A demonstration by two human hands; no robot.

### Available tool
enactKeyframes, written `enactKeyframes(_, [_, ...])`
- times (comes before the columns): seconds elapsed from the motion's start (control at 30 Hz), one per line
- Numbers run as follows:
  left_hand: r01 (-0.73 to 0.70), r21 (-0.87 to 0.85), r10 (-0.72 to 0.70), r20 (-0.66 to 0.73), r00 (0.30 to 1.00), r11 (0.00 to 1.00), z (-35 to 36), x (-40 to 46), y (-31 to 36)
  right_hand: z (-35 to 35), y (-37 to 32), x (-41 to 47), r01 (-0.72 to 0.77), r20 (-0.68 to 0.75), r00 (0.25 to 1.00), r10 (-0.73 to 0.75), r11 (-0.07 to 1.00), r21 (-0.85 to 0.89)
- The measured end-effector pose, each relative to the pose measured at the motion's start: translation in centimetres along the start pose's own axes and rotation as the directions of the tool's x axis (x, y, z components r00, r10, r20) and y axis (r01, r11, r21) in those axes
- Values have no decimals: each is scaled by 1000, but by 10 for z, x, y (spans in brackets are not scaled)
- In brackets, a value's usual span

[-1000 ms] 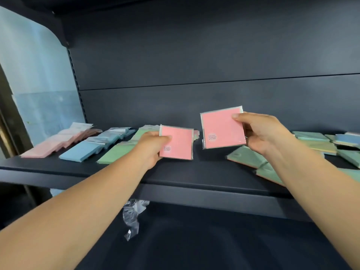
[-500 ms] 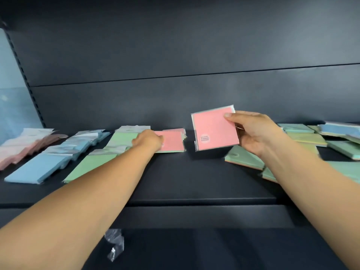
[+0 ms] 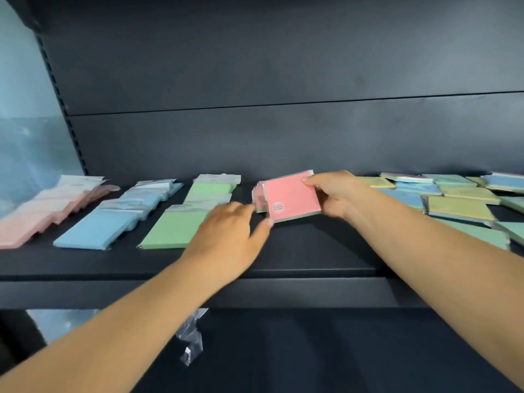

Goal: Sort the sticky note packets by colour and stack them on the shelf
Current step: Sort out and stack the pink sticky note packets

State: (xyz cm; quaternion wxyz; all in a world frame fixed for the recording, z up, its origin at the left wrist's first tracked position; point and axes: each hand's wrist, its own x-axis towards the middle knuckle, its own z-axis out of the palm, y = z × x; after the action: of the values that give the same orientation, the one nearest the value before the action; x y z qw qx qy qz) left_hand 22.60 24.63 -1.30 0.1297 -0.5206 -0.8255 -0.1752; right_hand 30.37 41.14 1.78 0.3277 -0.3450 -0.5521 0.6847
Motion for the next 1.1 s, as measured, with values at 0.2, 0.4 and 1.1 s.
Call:
enactKeyframes(0.2, [-213, 85, 205, 99, 974, 973, 9, -37, -9, 22, 17, 15, -21, -148, 989, -24, 954, -298])
enactKeyframes(0.4, [-204, 106, 202, 30, 979, 973, 14, -39, -7, 22, 27, 17, 42, -159, 971, -180, 781, -623])
enactKeyframes(1.1, [-337, -275, 370, 75, 926, 900, 21, -36, 105, -147, 34, -136, 152, 72, 781, -621, 76, -985])
